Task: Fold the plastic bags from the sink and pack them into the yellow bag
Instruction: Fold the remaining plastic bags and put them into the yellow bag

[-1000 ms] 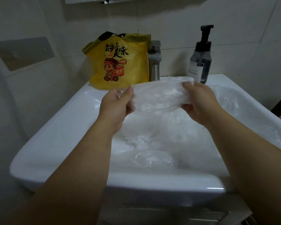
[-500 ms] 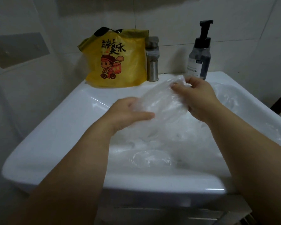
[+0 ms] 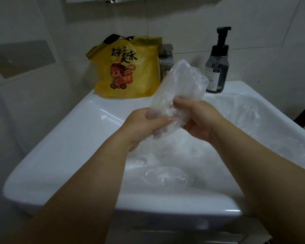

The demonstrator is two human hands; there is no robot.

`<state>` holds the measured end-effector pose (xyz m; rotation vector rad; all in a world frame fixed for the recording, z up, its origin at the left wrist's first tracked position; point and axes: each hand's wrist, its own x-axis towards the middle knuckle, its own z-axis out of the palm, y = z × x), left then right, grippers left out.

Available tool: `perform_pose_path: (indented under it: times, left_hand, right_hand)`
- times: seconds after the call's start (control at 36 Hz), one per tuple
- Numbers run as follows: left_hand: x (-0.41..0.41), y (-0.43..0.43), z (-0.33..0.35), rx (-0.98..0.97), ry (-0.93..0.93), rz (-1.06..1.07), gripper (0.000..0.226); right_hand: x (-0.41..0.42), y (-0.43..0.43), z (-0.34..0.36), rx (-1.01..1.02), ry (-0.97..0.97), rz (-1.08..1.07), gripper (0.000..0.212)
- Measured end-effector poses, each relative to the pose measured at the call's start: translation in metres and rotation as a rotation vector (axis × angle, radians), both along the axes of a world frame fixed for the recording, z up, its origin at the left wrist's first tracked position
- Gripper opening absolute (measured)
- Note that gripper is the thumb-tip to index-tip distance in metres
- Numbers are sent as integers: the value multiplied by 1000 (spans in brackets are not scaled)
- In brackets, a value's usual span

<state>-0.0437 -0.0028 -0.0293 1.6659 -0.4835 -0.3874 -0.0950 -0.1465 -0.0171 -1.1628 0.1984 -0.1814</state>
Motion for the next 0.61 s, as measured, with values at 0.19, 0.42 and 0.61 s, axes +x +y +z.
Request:
perform_pose_path:
  times: [0.19,0.42,0.61]
  left_hand:
    - [-1,0,3,19,122,-80,7]
    - [-6,-2,4,-39,106,-156,12]
    - [-7,2,2,127,66,-189,2]
  right_hand:
    - [-4,-13,7,93,-117,35,36]
    - [1,14,-13,-219,44,261,56]
    - [-3,-9,4,-38,16,160,38]
